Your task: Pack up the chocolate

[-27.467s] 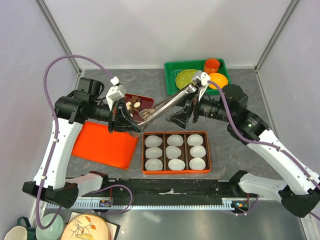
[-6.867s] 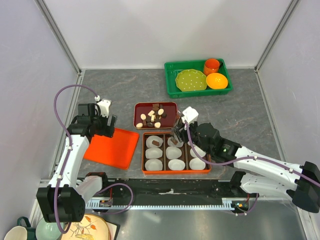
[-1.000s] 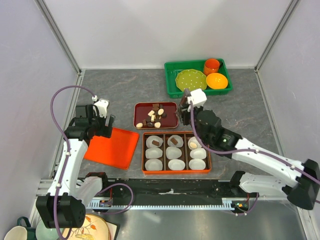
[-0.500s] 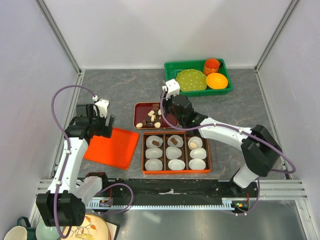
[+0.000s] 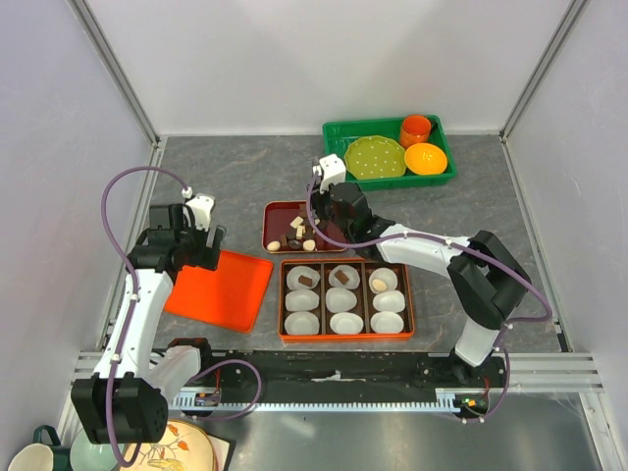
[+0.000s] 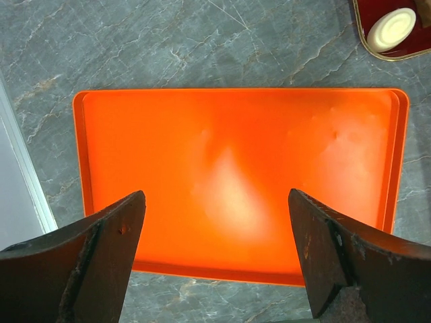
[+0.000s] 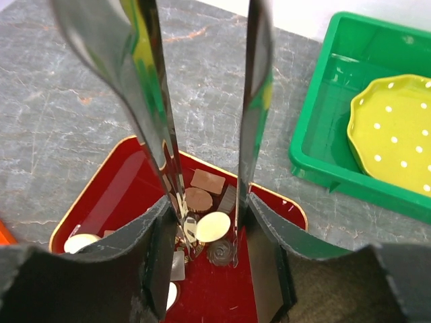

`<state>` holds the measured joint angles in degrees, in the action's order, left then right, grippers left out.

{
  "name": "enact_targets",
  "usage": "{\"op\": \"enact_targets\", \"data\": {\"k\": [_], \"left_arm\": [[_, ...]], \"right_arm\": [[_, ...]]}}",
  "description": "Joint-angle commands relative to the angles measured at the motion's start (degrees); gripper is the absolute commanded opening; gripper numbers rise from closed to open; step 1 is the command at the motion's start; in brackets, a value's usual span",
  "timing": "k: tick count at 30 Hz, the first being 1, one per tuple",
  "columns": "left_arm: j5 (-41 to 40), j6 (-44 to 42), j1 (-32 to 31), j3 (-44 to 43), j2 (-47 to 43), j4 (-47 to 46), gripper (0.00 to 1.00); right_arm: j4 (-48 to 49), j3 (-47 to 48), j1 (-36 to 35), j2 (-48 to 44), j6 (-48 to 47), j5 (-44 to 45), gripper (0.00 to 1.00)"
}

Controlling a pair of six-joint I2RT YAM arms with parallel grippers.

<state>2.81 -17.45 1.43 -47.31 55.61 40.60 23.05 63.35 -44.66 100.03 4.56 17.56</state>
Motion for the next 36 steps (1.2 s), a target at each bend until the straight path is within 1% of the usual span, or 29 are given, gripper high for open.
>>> {"op": "enact_targets", "data": {"k": [1, 17, 19, 24, 29, 36], "left_arm": [[-1.1, -2.3, 0.3, -1.8, -0.6, -1.3, 0.94], [-2.0, -3.1, 0.4, -1.2, -1.5, -1.1, 0.94], [-1.8, -3.2, 0.3, -1.4, -1.4, -1.1, 0.94], [-1.8, -3.1, 0.4, -1.7, -1.4, -0.8, 0.94], [-1.8, -3.1, 0.3, -1.7, -1.7, -0.6, 0.94], [-1.3, -2.6, 0.4, -1.9, -2.3, -0.1, 0.94]], "right_arm": [[3.6, 0.5, 0.4, -0.3, 1.2, -0.6, 0.51], [3.5, -4.3, 1.0, -0.5, 2.6, -1.0, 0.51], [3.7, -4.6, 1.2, -0.5, 2.8, -1.2, 0.5], [3.1, -4.7, 1.2, -1.1, 3.5, -2.2, 0.43], [2.4, -6.1, 1.2, -4.3, 3.6, -2.2, 0.33], [0.9, -6.5, 1.1, -11.0, 2.4, -3.2, 0.29]]}}
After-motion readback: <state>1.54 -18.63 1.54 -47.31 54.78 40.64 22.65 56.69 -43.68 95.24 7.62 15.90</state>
